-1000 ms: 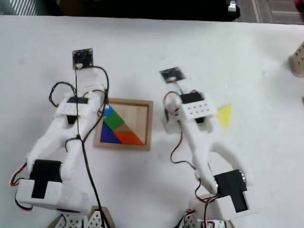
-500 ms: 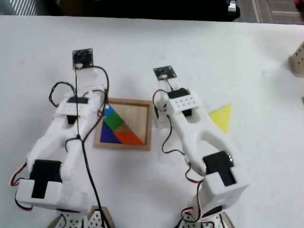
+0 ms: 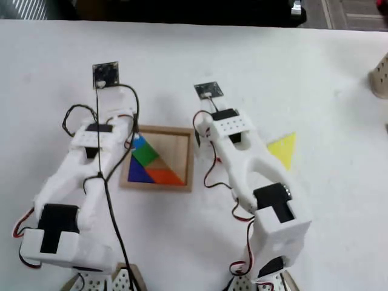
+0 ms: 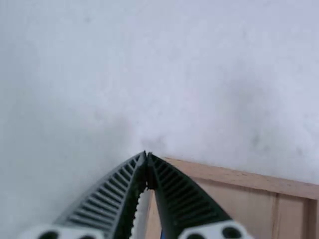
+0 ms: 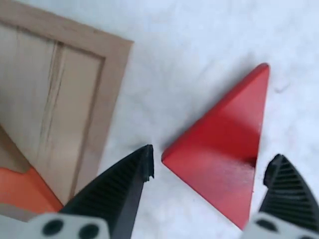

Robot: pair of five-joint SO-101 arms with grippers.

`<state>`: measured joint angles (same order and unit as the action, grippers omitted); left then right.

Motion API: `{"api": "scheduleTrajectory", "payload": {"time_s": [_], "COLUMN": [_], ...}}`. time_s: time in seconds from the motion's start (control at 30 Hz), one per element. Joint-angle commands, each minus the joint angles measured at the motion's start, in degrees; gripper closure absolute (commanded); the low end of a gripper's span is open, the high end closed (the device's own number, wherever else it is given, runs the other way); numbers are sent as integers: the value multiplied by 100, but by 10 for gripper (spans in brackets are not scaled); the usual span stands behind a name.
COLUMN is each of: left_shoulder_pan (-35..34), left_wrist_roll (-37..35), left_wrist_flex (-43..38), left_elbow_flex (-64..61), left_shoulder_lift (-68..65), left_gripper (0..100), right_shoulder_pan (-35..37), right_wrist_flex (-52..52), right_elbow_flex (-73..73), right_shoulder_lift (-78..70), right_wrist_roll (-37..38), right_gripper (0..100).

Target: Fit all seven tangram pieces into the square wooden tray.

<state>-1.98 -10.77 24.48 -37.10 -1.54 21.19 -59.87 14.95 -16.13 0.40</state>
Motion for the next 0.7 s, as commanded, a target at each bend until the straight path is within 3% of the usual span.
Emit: {"api": "scheduleTrajectory", "payload": {"time_s": [0.0,0.67], "left_shoulder_pan": [-40,-57], "left_wrist_roll": [70,70], "left_wrist_flex": [-79,-62], "left_elbow_flex": [290,281], "left_shoulder_lift": [22,22], "left_gripper": [978,978], "right_shoulder_pan": [-66,-277], "right_wrist_flex": [92,207], "right_elbow_flex": [-273,-404], "right_shoulder_lift": [40,-127], "right_wrist_roll": [-62,-26], "right_gripper": [654,654]}}
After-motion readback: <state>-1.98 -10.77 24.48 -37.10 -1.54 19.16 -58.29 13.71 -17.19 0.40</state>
